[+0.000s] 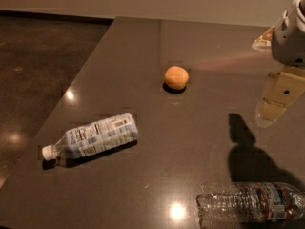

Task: Pick orange

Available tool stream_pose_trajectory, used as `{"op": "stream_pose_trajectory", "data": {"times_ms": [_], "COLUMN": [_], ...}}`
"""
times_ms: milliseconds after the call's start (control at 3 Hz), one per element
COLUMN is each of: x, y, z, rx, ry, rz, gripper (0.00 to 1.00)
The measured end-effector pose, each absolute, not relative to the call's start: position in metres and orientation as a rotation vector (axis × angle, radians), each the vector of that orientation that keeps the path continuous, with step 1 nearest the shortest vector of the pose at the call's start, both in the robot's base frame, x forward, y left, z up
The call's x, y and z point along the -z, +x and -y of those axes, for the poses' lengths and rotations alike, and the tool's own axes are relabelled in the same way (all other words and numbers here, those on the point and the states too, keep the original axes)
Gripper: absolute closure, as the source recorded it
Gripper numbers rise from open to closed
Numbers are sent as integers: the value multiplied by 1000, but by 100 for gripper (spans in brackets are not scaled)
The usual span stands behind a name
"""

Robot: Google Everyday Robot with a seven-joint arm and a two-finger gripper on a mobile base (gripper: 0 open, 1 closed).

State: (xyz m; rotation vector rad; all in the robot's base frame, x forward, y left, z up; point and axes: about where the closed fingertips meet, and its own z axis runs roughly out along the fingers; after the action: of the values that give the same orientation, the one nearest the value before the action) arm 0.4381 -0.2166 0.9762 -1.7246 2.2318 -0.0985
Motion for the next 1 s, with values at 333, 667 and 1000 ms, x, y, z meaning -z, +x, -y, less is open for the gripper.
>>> {"op": "stream_pose_trajectory", "data": {"times_ms": [333,667,1000], "x": [-976,-974,-964], "y": [438,457,493], "z": [217,204,188], "rx": [99,72,-3], "ry": [-1724,-1719,-1694], "rz": [-2232,-2188,-2162], "gripper": [0,0,0]}}
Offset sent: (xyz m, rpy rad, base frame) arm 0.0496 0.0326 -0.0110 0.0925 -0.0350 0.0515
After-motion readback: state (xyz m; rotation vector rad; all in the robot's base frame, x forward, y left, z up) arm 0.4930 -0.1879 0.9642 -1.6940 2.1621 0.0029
